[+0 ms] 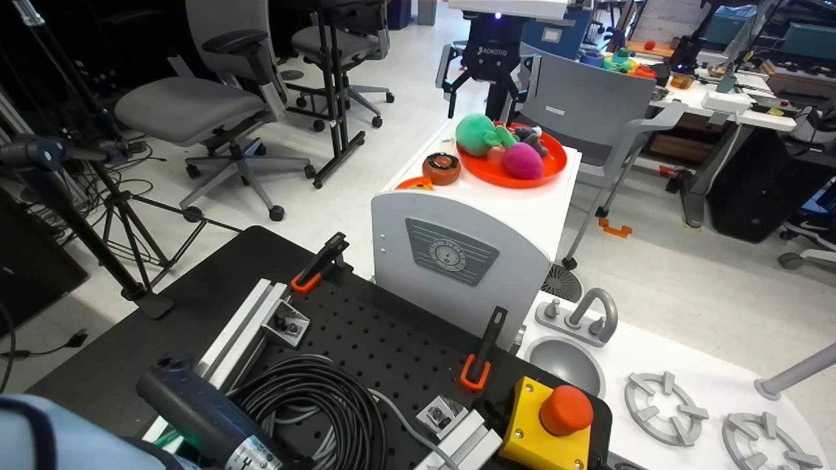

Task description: Place the green plush toy inside the sink

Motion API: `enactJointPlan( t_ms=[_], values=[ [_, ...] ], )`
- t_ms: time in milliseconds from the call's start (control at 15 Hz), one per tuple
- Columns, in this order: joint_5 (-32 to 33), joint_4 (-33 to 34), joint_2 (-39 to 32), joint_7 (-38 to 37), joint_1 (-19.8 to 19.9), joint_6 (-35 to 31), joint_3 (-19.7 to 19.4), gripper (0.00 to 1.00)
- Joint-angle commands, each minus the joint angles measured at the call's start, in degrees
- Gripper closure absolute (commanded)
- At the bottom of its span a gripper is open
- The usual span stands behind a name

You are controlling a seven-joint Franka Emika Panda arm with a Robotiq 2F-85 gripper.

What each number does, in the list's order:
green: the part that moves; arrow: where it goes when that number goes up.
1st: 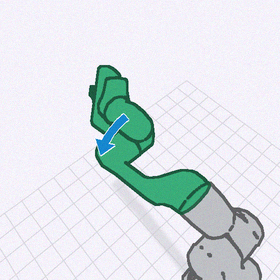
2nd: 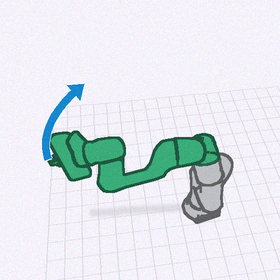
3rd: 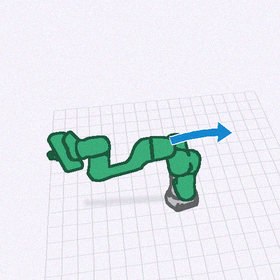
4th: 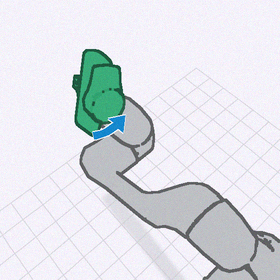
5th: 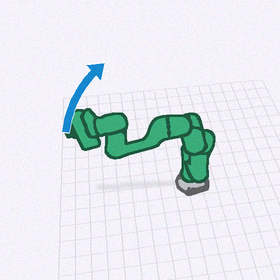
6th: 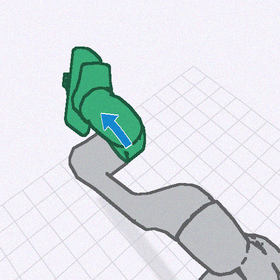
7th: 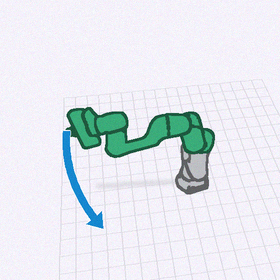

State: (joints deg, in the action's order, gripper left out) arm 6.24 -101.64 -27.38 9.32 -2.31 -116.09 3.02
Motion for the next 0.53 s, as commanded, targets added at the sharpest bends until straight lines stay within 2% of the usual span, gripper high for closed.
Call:
enactJointPlan(
  t_ms=[0, 400, 467],
  values=[
    [0.70, 0.85, -0.33, -1.14, -0.64, -0.46, -0.21, 0.00],
    [0.96, 0.81, -0.47, -1.27, -0.83, -0.97, -0.28, 0.00],
    [1.02, 0.89, -0.55, -1.23, -0.83, -0.87, -0.29, 0.04]
  ],
)
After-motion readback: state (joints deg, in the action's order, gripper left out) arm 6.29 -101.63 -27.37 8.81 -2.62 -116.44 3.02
